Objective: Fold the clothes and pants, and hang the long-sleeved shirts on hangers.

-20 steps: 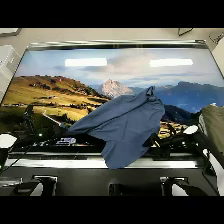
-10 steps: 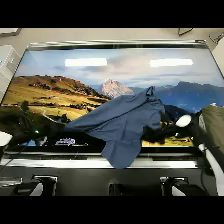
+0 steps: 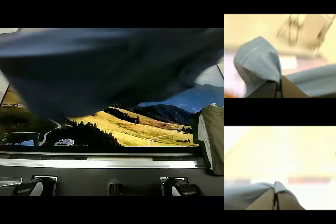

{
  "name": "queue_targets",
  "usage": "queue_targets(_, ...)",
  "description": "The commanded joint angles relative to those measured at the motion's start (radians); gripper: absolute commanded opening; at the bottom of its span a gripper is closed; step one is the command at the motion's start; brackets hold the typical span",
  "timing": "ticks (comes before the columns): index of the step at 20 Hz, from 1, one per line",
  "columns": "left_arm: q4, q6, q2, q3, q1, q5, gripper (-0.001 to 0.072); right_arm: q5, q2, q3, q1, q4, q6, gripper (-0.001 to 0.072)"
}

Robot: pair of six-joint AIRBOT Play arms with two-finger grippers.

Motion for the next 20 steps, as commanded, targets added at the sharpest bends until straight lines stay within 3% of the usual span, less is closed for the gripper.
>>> queue_targets(1,-0.028,-0.001,0.030,0.212,-0.004,0.030,0.0021,-0.066,0.104,0.096,0.001,-0.111,0.053,0.0043)
queue_targets(5,-0.027,-0.012,0.060,0.229,-0.004,0.164,0.0021,-0.237,0.113,0.100,0.001,-0.128,-0.014,0.0043)
queue_targets(7,-0.027,-0.012,0.043,0.228,-0.004,0.165,0.0021,-0.254,0.104,0.100,0.001,-0.153,-0.035,0.0043)
queue_targets(9,-0.021,-0.012,-0.004,0.228,-0.004,0.117,0.0021,-0.126,0.071,0.100,0.001,-0.172,-0.035,0.0043)
queue_targets(13,-0.005,-0.003,-0.185,0.123,-0.005,-0.050,0.0021,0.386,-0.134,0.058,0.001,-0.171,-0.019,0.0043)
queue_targets(15,0.002,0.059,-0.302,-0.010,-0.016,-0.087,0.0021,0.469,-0.290,-0.034,0.001,-0.171,-0.004,0.0044)
queue_targets(18,0.004,0.072,-0.512,-0.212,-0.045,-0.037,0.0021,0.303,-0.531,-0.173,0.001,-0.166,0.105,0.0043)
queue_targets(20,-0.001,0.068,-0.667,-0.250,-0.053,-0.035,0.0022,0.228,-0.695,-0.182,0.001,-0.102,0.247,0.0045)
